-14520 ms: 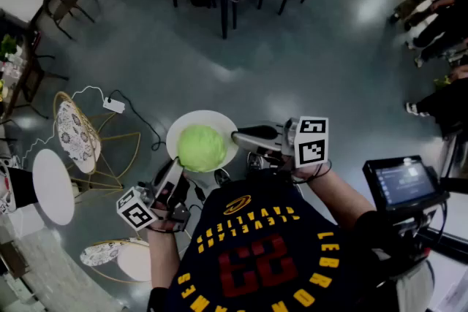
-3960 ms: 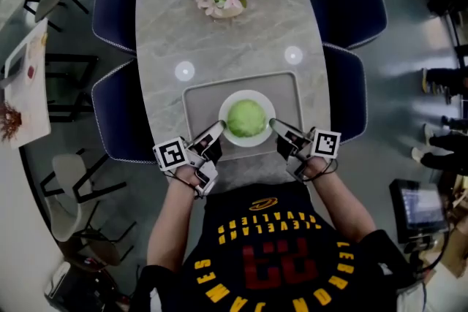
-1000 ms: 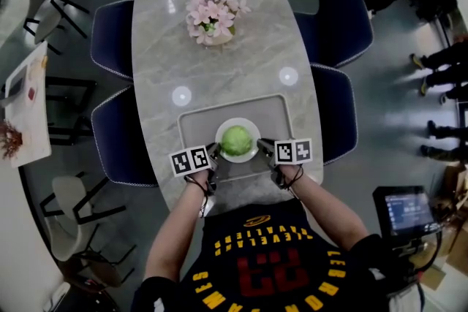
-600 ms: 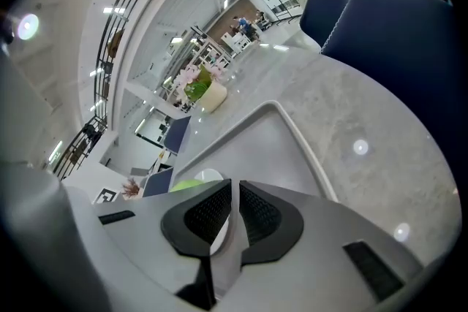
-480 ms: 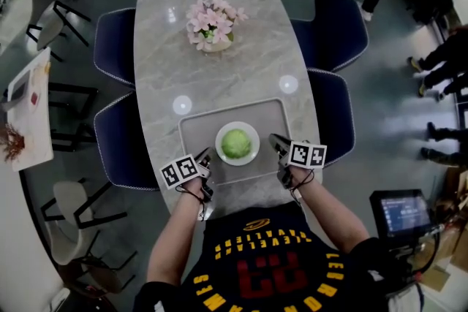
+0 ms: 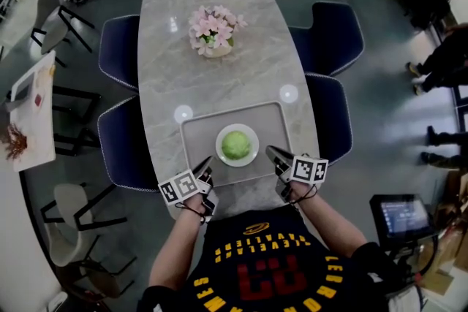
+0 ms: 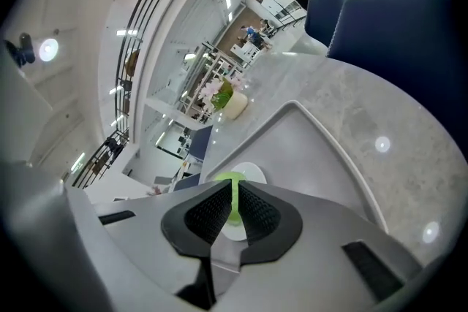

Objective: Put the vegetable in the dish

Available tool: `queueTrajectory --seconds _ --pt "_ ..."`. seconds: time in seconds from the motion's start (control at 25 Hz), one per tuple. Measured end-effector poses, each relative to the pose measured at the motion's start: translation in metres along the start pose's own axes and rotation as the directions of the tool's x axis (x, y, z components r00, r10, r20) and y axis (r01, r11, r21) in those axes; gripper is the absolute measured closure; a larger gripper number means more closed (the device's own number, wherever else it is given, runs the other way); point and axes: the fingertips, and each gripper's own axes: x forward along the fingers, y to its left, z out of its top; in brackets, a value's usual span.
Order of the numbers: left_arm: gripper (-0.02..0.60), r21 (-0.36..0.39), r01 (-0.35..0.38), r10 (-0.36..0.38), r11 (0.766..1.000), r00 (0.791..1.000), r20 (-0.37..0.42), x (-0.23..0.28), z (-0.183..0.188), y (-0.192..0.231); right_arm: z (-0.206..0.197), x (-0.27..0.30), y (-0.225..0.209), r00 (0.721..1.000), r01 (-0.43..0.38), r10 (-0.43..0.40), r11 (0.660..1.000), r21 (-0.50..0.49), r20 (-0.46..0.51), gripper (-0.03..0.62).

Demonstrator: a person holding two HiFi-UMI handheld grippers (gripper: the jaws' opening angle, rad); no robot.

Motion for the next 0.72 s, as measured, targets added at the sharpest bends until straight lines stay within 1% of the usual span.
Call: queueTrajectory --seconds 0.04,0.12,0.16,0.2,0.32,0.4,0.48,0.6,0.68,0.72 --pt "0.542 -0.021 0.018 -0.018 1.000 1.000 0.010 -0.004 -0.001 -0.005 0.000 -0.002 0.006 1.000 -0.012 0.012 1.000 -0.016 0.002 0.562" --pt "0.581 -0.081 0.070 -0.066 0.994 0.997 0.043 -0.010 -0.001 -0.017 0.001 -0.005 0.017 0.999 -0.034 0.035 0.999 -0.034 0.010 0.562" --pt "0.581 -0.099 0.098 -0.093 0.990 0.994 0.058 -0.012 -0.001 -0.025 0.002 -0.006 0.023 0.999 -0.045 0.045 0.998 -0.037 0.016 0.562" --pt "0.581 -0.102 0.124 -0.117 0.987 0.991 0.068 -0.013 -0.001 -0.034 0.003 -0.008 0.028 0.998 -0.056 0.057 0.998 -0.038 0.022 0.562" --pt "0.581 -0.062 0.188 -0.184 0.980 0.980 0.070 -0.018 -0.002 -0.064 0.004 -0.011 0.047 0.994 -0.098 0.099 0.994 -0.045 0.036 0.562" --pt "0.581 -0.018 0.222 -0.221 0.975 0.973 0.063 -0.020 -0.002 -0.080 0.006 -0.012 0.061 0.991 -0.122 0.125 0.991 -0.058 0.045 0.562" --pt "0.581 0.038 0.234 -0.236 0.972 0.970 0.054 -0.024 -0.003 -0.090 0.009 -0.015 0.075 0.987 -0.143 0.147 0.987 -0.072 0.057 0.562" --pt "0.581 0.124 0.225 -0.231 0.966 0.972 0.034 -0.034 -0.012 -0.100 0.012 -0.025 0.097 0.980 -0.176 0.183 0.981 -0.087 0.080 0.562" --pt "0.581 0.147 0.248 -0.255 0.957 0.967 0.026 -0.042 -0.018 -0.111 0.014 -0.032 0.111 0.974 -0.198 0.208 0.974 -0.113 0.090 0.562" --pt "0.581 0.135 0.261 -0.267 0.956 0.963 0.026 -0.046 -0.020 -0.116 0.014 -0.036 0.118 0.971 -0.207 0.220 0.970 -0.131 0.093 0.562"
